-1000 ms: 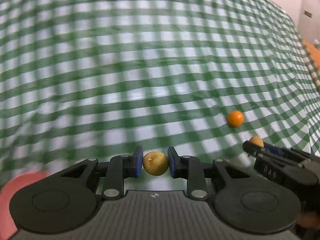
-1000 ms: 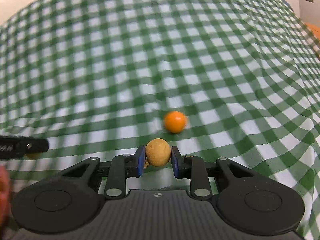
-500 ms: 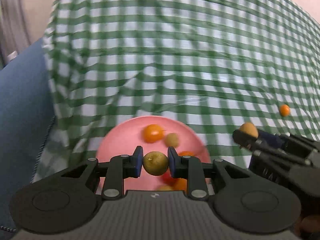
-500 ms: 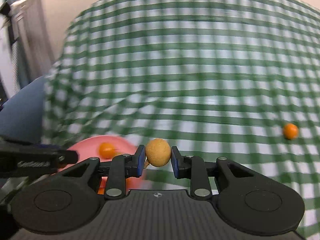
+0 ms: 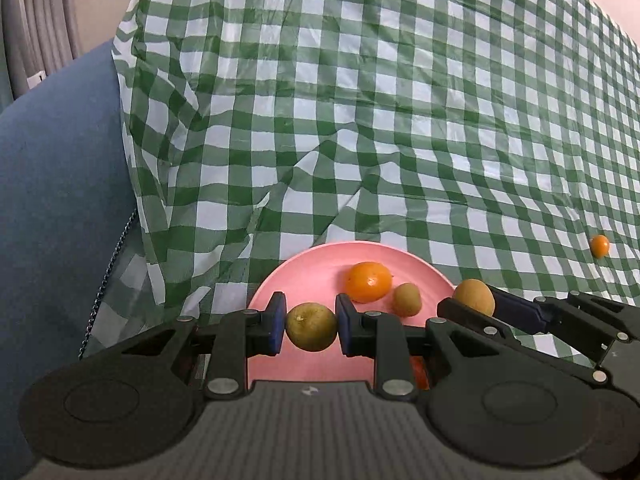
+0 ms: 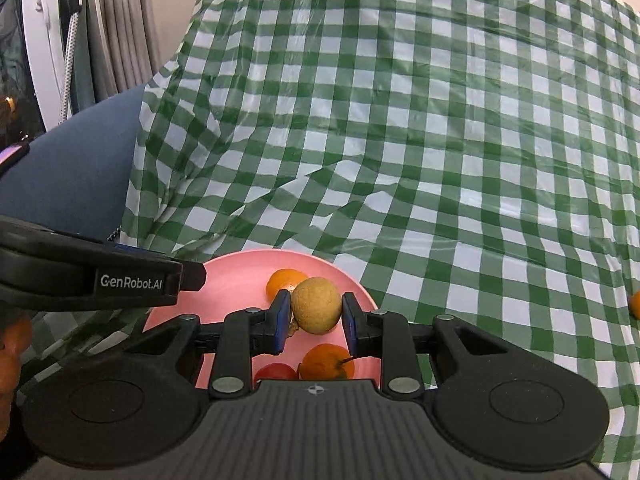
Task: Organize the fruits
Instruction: 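Carry the yellow-green fruit and the tan fruit over the pink plate with both tools, then open both tools to drop the fruits onto the plate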
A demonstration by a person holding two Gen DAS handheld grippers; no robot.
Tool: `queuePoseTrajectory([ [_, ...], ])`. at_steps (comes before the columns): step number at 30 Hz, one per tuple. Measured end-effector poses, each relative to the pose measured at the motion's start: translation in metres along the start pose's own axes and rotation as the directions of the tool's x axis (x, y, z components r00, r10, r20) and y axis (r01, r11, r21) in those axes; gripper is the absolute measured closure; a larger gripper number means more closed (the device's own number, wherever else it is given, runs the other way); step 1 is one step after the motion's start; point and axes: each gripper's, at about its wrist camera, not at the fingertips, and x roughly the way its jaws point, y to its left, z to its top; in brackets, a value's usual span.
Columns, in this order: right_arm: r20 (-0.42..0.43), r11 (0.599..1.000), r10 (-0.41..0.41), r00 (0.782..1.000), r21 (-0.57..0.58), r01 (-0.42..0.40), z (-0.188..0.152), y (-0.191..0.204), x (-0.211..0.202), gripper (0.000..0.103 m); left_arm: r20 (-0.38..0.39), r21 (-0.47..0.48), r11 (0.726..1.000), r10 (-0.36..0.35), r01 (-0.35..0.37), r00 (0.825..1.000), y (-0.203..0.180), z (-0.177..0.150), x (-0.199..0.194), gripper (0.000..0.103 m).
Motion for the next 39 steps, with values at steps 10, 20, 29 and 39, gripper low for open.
queuePoseTrajectory([
  [10,-0.026,1.000,0.000,1.000,-0.014,-0.001,-0.002,0.001,0.010,0.074,-0.019,0.000,1.000,-0.022,0.022,1.000,-0.001,-0.004,0.014,0.074],
  [20,-0.033,1.000,0.010,0.999,-0.009,-0.010,-0.002,0.004,0.015,0.074,-0.029,0.001,1.000,-0.014,0.014,0.999,0.000,-0.006,0.020,0.074],
  [29,-0.039,0.982,0.064,0.997,0.180,-0.056,0.003,-0.023,0.017,0.048,0.022,-0.019,0.994,0.113,-0.112,0.993,0.009,-0.002,0.009,0.006],
  [39,0.007,0.971,0.038,0.999,0.235,-0.039,-0.003,-0.043,-0.009,0.016,0.014,0.005,0.998,0.066,-0.066,0.998,0.012,-0.014,-0.012,0.000],
])
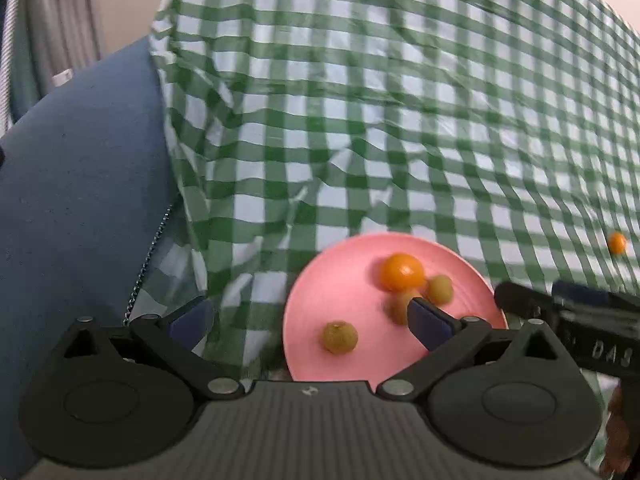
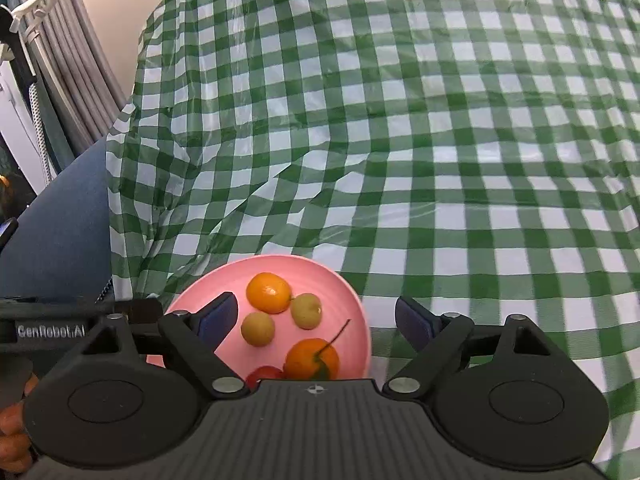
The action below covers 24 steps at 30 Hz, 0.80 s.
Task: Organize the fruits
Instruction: 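Open both tools to drop the fruits onto the plate, then move the right tool to an orange on the cloth while the left tool reaches a red tomato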
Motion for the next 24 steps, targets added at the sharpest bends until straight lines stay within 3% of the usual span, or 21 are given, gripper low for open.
queuePoseTrajectory([
  [8,0.037,0.999,-0.042,0.998,-0.025,0.043,-0.009,-0.014,-0.031,0.012,-0.036,0.007,0.999,-0.041,0.041,0.999,-0.005,-0.023,-0.030,0.000],
  [13,0.094,0.982,-0.169,0.981,-0.064,0.175,-0.019,-0.048,-0.051,0.001,-0.015,0.025,0.997,-0.078,0.078,0.997,-0.033,-0.021,-0.042,0.000],
  [15,0.124,0.960,-0.265,0.956,-0.059,0.274,-0.019,-0.080,-0.056,0.001,0.016,0.038,0.991,-0.129,0.128,0.992,-0.058,-0.011,-0.042,0.000],
  [17,0.134,0.925,-0.376,0.917,-0.012,0.381,-0.021,-0.118,-0.058,0.001,0.039,0.058,0.978,-0.205,0.202,0.978,-0.095,0.001,-0.032,0.000],
  [19,0.136,0.862,-0.506,0.852,0.084,0.499,-0.023,-0.169,-0.057,0.001,0.028,0.096,0.963,-0.256,0.252,0.966,-0.139,0.009,-0.009,0.000],
  [22,0.119,0.785,-0.616,0.779,0.169,0.595,-0.028,-0.239,-0.046,0.001,-0.040,0.172,0.939,-0.295,0.297,0.955,-0.206,0.013,0.046,0.000],
  [23,0.116,0.768,-0.636,0.763,0.183,0.613,-0.028,-0.259,-0.041,0.001,-0.067,0.195,0.934,-0.292,0.299,0.954,-0.228,0.013,0.069,0.000],
  [24,0.114,0.766,-0.638,0.762,0.190,0.613,-0.027,-0.275,-0.033,0.001,-0.072,0.210,0.935,-0.278,0.287,0.958,-0.243,0.014,0.085,0.000],
])
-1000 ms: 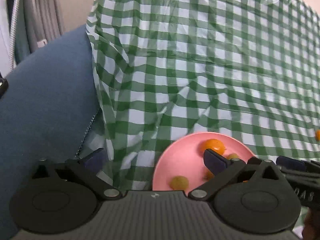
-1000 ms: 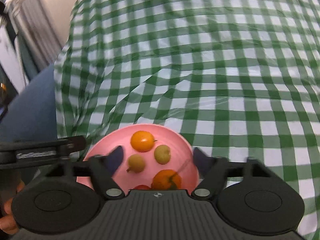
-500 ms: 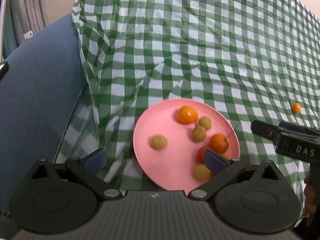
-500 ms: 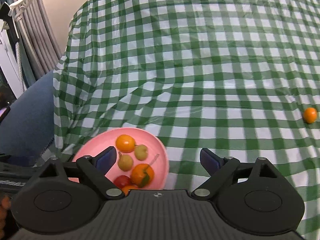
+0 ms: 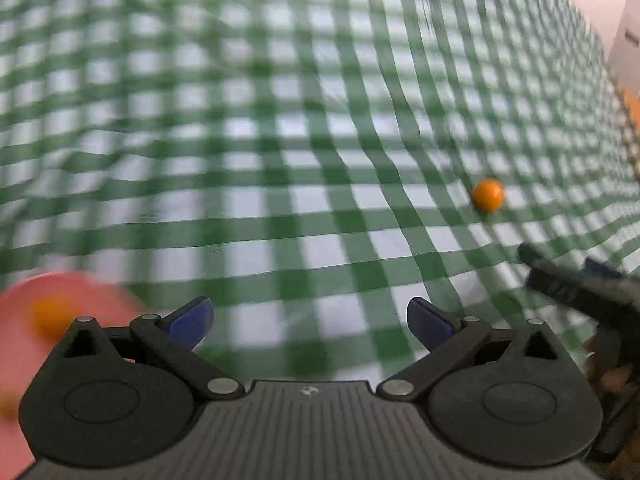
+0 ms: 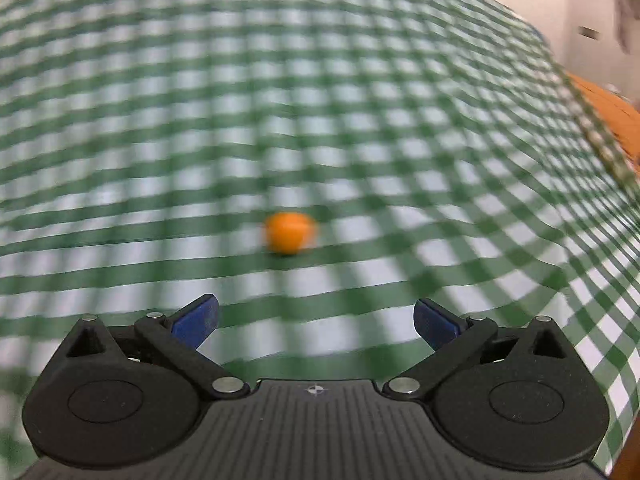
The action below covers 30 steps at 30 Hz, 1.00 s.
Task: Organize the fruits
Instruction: 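Move the right tool to an orange on the cloth while the left tool reaches a red tomato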
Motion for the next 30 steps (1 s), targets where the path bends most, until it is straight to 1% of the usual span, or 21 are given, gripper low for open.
queuePoseTrajectory([
  [2,-0.019,0.999,0.037,0.999,0.031,-0.036,0.002,-0.011,0.030,0.001,-0.010,0.021,0.997,0.072,-0.072,0.997,-0.014,0.009,0.037,0.000],
  [4,-0.062,0.997,0.060,0.996,0.052,-0.057,0.005,-0.013,0.057,0.001,0.010,0.035,0.991,0.132,-0.132,0.991,-0.022,0.017,0.059,0.000],
  [5,-0.056,0.998,0.053,0.997,0.034,-0.051,0.008,-0.010,0.063,0.001,0.025,0.037,0.988,0.152,-0.153,0.988,-0.024,0.020,0.068,0.000],
  [6,-0.059,0.998,0.061,0.996,0.011,-0.060,0.012,-0.005,0.070,0.001,0.057,0.022,0.988,0.149,-0.150,0.987,-0.024,0.022,0.072,0.000],
  [8,-0.063,0.996,0.077,0.995,-0.031,-0.079,0.018,0.008,0.079,0.001,0.115,0.003,0.986,0.165,-0.166,0.980,-0.025,0.028,0.083,0.000],
  [10,-0.062,0.995,0.073,0.995,-0.060,-0.077,0.021,0.013,0.081,0.001,0.160,-0.032,0.987,0.159,-0.156,0.974,-0.025,0.034,0.095,0.000],
  [12,-0.062,0.995,0.082,0.995,-0.048,-0.085,0.022,0.011,0.080,0.001,0.205,-0.050,0.987,0.162,-0.155,0.965,-0.022,0.034,0.101,0.000],
  [13,-0.061,0.995,0.090,0.994,-0.037,-0.092,0.022,0.008,0.080,0.001,0.214,-0.053,0.987,0.159,-0.151,0.964,-0.022,0.033,0.100,0.000],
  [23,-0.061,0.995,0.090,0.994,-0.036,-0.092,0.025,0.000,0.085,0.001,0.221,-0.056,0.987,0.158,-0.149,0.962,-0.024,0.030,0.100,0.000],
  [26,-0.061,0.995,0.088,0.994,-0.037,-0.090,0.024,0.003,0.083,0.001,0.221,-0.056,0.987,0.159,-0.150,0.962,-0.021,0.025,0.097,0.000],
  [30,-0.061,0.995,0.086,0.994,-0.038,-0.088,0.023,0.005,0.080,0.001,0.222,-0.054,0.987,0.158,-0.149,0.962,-0.022,0.028,0.099,0.000],
])
